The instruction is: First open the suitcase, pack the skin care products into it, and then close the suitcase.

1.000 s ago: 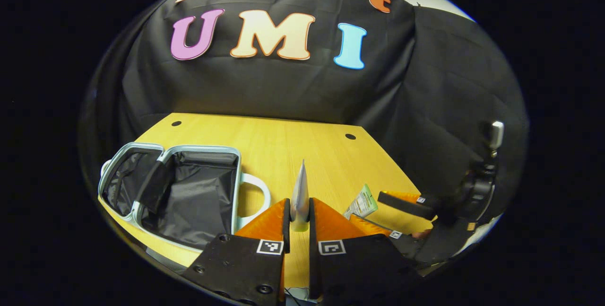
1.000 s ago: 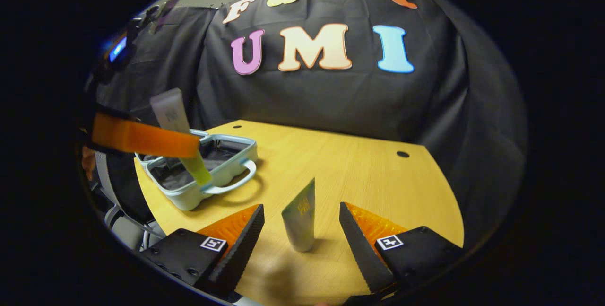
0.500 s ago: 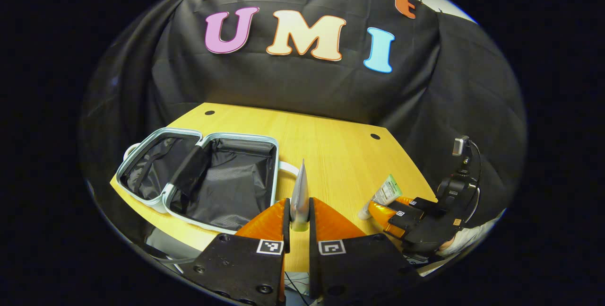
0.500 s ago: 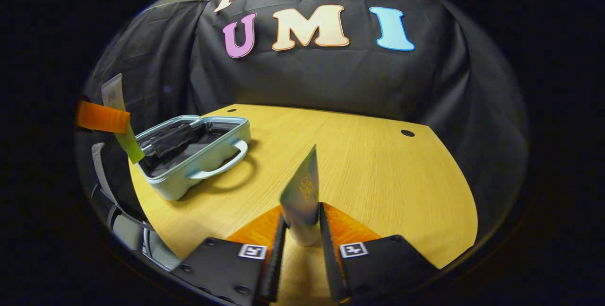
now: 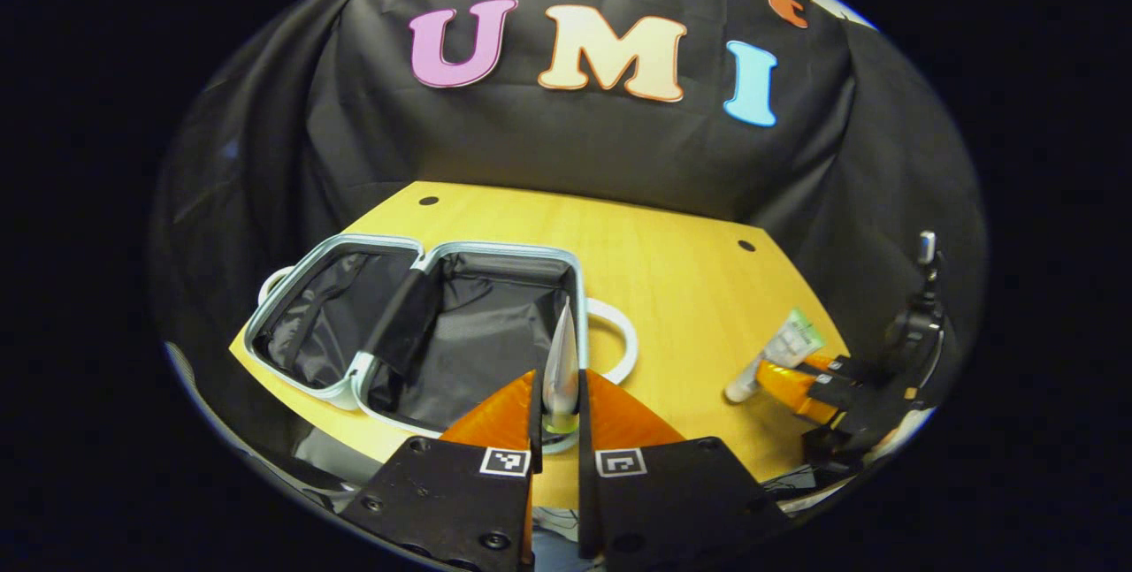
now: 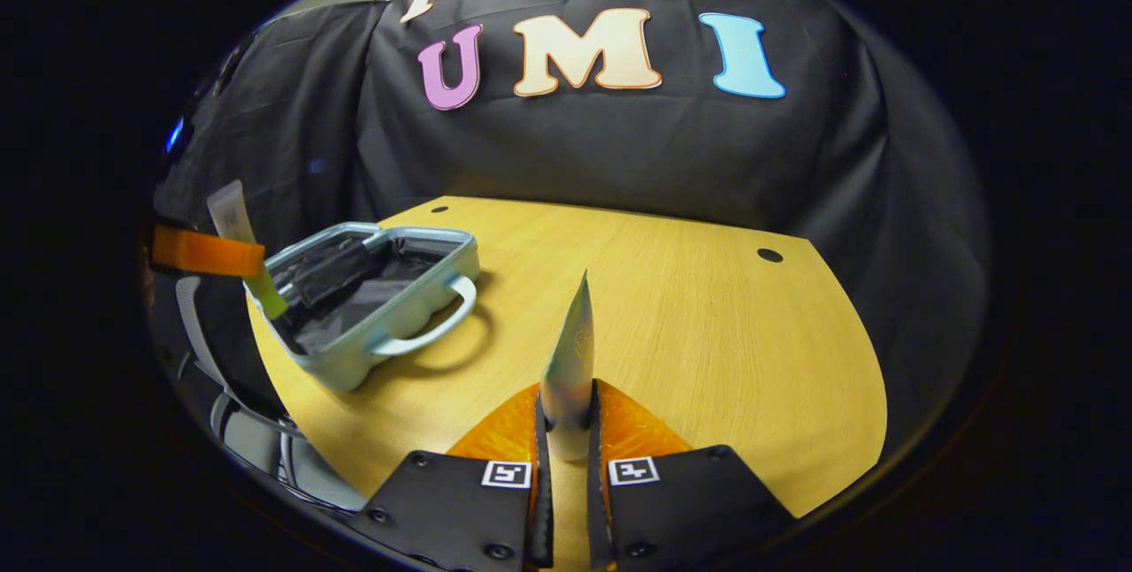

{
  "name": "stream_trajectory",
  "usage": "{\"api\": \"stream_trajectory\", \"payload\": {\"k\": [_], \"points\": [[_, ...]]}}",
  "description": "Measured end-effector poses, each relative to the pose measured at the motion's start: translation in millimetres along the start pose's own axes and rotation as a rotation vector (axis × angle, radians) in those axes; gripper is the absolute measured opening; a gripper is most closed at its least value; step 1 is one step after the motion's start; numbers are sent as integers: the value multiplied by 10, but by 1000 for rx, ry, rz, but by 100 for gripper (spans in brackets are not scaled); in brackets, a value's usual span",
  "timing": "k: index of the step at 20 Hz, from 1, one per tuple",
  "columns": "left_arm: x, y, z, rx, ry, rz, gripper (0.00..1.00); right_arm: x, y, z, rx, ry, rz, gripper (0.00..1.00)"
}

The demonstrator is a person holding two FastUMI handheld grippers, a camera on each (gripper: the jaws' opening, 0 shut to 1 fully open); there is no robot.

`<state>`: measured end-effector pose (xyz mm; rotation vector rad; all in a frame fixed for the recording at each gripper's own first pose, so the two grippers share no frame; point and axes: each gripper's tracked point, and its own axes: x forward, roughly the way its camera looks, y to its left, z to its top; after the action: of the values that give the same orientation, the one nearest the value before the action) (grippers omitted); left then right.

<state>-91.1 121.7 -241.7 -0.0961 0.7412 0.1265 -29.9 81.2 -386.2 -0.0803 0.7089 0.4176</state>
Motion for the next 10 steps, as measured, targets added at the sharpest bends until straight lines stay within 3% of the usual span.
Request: {"api": "stream_trajectory", "payload": {"k": [5,10], "points": [[272,414,-77,27,105,11,12,-34,452,527,77,-21,35,17],[536,638,-173,66,186,-38,15,119,1071,788,141,3,102,17]]}}
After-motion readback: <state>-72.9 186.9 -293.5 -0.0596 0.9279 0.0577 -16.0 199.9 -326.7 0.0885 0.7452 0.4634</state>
